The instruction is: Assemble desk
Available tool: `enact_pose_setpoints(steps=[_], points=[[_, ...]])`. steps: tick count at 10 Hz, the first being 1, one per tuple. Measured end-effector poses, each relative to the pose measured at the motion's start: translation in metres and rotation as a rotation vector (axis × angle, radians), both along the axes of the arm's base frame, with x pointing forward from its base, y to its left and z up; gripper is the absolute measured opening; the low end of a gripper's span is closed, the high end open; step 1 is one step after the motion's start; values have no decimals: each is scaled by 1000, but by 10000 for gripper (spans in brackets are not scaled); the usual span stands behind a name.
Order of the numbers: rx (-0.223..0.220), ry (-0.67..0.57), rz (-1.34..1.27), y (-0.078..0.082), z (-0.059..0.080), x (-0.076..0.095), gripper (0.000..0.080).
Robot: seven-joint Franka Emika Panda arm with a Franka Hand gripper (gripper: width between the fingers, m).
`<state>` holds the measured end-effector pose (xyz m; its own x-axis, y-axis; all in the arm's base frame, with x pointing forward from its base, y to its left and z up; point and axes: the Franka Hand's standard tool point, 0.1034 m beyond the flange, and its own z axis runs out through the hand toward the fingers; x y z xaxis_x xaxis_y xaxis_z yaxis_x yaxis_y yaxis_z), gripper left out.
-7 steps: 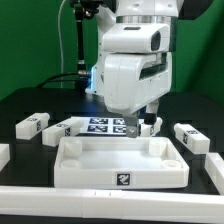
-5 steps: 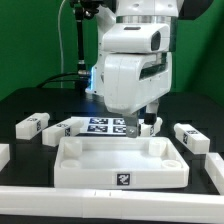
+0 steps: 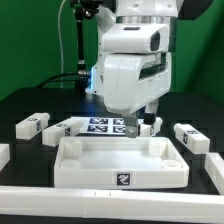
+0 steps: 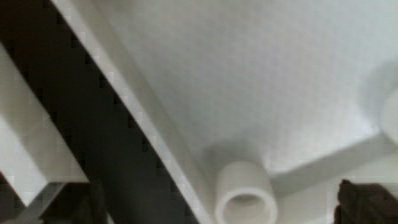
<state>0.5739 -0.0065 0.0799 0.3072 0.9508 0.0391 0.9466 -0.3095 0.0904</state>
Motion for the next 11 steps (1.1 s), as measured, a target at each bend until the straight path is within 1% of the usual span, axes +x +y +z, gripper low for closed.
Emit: enact_pose_setpoints(steps=[2, 3, 6, 7, 9, 10, 11], points=[[-15, 14, 100, -13, -6, -27, 650], [-15, 24, 95, -16, -7, -31, 650], [-15, 24, 92, -16, -8, -31, 650], [-19, 14, 133, -17, -8, -33, 650], [-36, 3, 297, -27, -17, -58, 650], [-37, 8, 336, -28, -23, -68, 650], [-32, 17, 316, -30, -26, -72, 650]])
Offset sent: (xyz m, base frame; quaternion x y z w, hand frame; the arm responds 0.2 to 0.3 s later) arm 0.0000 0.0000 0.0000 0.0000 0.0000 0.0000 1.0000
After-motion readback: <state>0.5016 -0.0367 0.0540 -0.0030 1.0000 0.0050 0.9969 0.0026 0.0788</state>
